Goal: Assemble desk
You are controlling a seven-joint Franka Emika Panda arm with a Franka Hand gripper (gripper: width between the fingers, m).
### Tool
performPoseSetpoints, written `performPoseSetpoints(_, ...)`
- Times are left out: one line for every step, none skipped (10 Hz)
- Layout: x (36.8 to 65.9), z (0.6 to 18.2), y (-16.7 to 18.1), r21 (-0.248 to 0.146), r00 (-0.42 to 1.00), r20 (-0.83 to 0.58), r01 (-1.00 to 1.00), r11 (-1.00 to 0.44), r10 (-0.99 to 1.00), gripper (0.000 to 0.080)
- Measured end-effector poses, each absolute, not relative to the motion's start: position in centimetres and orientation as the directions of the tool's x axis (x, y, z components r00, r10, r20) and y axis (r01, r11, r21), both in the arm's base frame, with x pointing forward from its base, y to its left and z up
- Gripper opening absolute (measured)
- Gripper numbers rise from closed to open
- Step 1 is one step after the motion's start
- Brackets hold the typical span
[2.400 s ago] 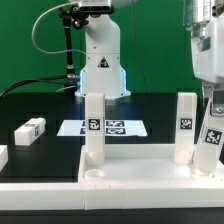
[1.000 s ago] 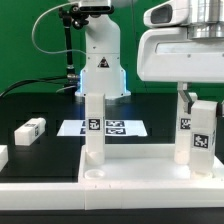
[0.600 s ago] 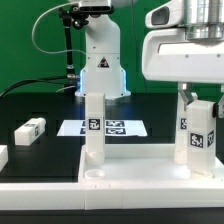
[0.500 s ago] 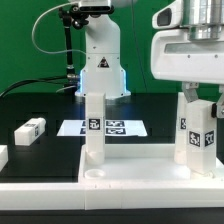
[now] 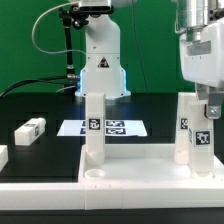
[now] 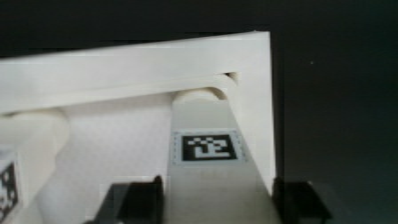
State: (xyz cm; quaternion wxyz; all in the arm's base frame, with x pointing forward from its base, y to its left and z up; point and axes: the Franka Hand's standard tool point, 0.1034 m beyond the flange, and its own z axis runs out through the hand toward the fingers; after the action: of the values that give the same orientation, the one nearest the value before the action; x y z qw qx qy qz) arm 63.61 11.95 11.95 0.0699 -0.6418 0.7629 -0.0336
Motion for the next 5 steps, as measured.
performPoseSetpoints(63.59, 11.95, 11.98, -0.142, -0.133, -0.059, -0.98, 0.14, -0.989, 0.029)
performPoseSetpoints(63.6, 11.94, 12.0, -0.144, -0.113, -0.056, -0.982, 0.12, -0.992, 0.0365)
performPoseSetpoints(63.54, 11.93, 11.85, -0.142, -0.022, -0.04, -0.99, 0.027, -0.999, 0.0365)
performPoseSetpoints(63.46, 12.06, 11.44, -0.124, 0.164, -0.016, -0.979, -0.161, -0.986, 0.0501)
performPoseSetpoints(63.72, 12.11, 11.31, -0.131, 0.364, 0.019, -0.922, -0.364, -0.931, 0.0622)
